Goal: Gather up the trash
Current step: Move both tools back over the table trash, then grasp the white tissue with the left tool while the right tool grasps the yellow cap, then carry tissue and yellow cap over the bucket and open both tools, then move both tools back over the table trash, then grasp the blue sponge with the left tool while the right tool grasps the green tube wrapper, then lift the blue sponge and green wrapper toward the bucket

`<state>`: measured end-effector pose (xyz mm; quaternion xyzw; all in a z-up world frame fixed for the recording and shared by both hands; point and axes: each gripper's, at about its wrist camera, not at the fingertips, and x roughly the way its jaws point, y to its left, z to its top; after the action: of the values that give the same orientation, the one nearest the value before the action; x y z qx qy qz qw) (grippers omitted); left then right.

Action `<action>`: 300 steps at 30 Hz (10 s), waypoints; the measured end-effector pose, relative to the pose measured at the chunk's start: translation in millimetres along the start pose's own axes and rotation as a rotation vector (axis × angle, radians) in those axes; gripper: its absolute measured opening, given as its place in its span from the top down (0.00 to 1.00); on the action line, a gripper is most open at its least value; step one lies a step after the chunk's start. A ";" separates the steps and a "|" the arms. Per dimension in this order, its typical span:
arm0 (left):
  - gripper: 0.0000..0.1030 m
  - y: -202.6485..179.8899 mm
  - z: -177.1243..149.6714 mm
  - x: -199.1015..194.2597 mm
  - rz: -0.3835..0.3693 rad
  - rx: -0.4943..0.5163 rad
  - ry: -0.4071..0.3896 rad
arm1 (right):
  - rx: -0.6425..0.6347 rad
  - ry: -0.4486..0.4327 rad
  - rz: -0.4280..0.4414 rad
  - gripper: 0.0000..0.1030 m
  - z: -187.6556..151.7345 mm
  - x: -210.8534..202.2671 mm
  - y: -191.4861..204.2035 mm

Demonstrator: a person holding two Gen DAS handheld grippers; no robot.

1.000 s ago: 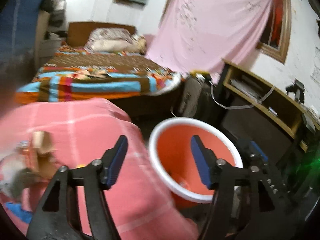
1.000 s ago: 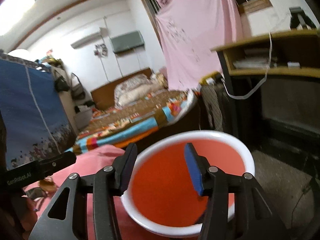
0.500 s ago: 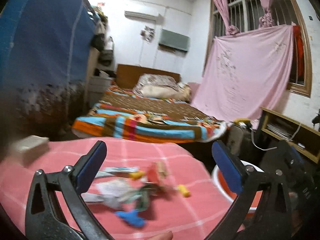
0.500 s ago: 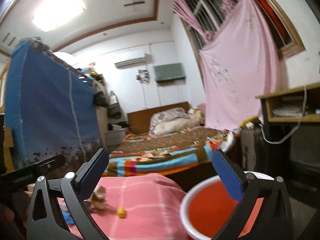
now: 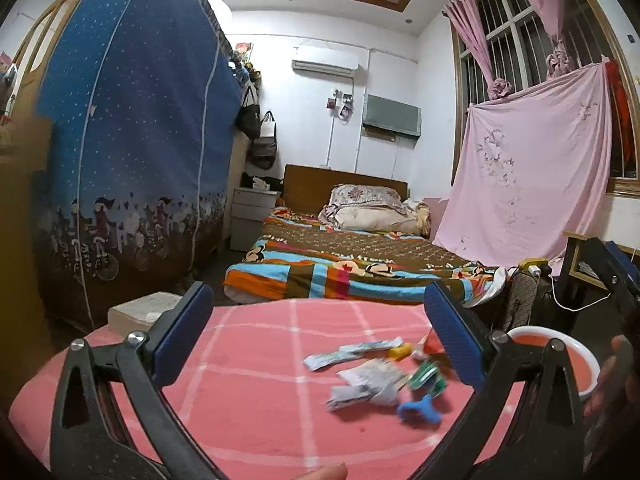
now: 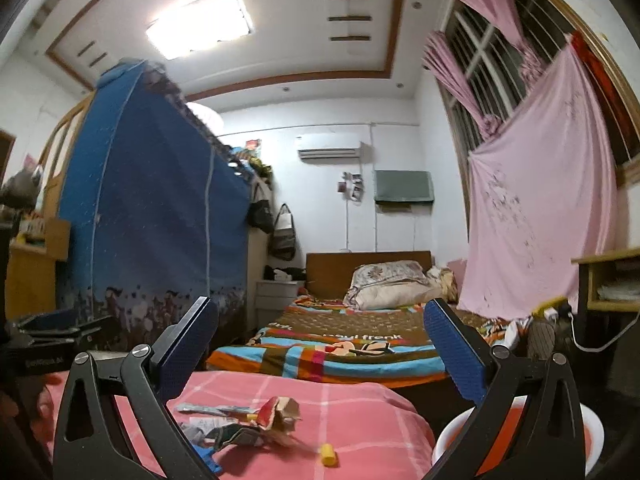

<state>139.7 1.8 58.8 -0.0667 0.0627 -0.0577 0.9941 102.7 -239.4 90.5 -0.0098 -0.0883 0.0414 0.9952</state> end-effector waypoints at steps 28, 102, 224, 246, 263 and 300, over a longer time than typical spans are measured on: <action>0.42 -19.7 -50.3 93.2 -0.227 -0.070 0.580 | 0.076 0.754 0.023 0.45 -87.0 107.6 -22.9; 1.00 -229.8 1.2 68.2 -0.589 0.113 0.246 | 0.220 0.199 -0.224 0.87 -33.9 8.8 -154.5; 0.70 -67.6 -74.6 49.7 -0.184 0.025 0.640 | 0.147 0.701 0.208 0.15 -78.0 69.8 -19.8; 0.71 13.4 -66.8 35.0 0.047 -0.109 0.592 | -0.132 0.874 0.354 0.15 -100.0 85.7 61.2; 0.71 -10.6 -48.1 24.5 0.013 -0.057 0.473 | -0.067 0.816 0.350 0.46 -93.1 77.6 46.9; 0.70 -208.6 17.9 24.2 -0.403 0.229 0.002 | 0.194 0.165 -0.209 0.46 -23.8 -2.3 -142.4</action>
<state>143.7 -204.4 102.7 0.0352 0.0420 -0.2619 0.9635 116.1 -381.7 70.5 0.0921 -0.0022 -0.0548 0.9942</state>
